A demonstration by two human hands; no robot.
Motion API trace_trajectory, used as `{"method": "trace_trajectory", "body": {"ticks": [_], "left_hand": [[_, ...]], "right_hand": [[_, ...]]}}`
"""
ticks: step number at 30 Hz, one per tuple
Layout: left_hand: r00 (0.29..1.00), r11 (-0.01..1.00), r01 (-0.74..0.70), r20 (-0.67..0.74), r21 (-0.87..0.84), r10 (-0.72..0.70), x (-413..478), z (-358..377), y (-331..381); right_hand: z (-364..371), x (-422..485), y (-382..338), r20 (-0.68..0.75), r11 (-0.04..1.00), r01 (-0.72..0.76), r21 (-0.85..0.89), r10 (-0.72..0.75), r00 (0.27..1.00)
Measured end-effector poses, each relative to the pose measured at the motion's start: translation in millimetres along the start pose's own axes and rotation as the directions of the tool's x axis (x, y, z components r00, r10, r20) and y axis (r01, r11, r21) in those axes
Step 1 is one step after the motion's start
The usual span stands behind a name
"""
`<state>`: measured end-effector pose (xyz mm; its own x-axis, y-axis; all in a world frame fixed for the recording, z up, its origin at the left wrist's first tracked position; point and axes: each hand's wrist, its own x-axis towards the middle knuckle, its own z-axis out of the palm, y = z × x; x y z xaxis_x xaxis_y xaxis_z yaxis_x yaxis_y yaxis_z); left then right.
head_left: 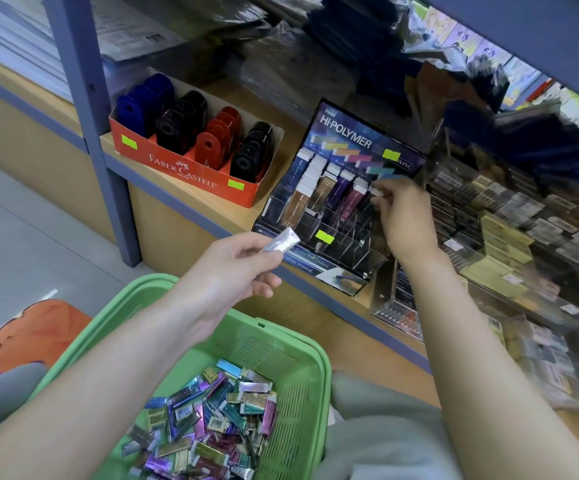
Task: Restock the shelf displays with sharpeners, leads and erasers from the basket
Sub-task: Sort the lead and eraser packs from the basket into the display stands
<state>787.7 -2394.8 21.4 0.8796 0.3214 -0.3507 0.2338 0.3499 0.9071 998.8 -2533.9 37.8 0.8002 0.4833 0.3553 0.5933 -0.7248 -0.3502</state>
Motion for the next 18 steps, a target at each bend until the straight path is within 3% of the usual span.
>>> {"method": "trace_trajectory", "body": {"ticks": [7,11,14,16,18], "left_hand": [[0.996,0.992,-0.051,-0.069,0.114,0.059,2.1,-3.2,-1.7],[0.985,0.973,-0.103,-0.113,0.207,0.128,3.5,-5.4,-4.0],[0.976,0.956,-0.155,-0.111,0.249,0.188,2.8,-8.0,-4.1],[0.963,0.938,-0.199,-0.121,0.284,0.241,2.5,-8.8,-3.2],[0.935,0.909,-0.253,-0.159,0.330,0.318,1.4,-7.8,-0.8]], "right_hand": [[3.8,-6.6,-2.7,-0.045,0.979,0.017,-0.204,-0.027,0.999],[-1.3,-27.3,-22.1,-0.082,0.998,0.067,-0.023,-0.068,0.994],[-12.4,-45.0,-52.1,0.097,0.964,0.086,0.253,-0.114,0.989],[-17.7,-57.7,-72.2,0.311,0.915,0.022,0.402,-0.159,0.937],[-15.4,-71.4,-83.8,0.452,0.895,-0.010,0.446,-0.216,0.865]]}}
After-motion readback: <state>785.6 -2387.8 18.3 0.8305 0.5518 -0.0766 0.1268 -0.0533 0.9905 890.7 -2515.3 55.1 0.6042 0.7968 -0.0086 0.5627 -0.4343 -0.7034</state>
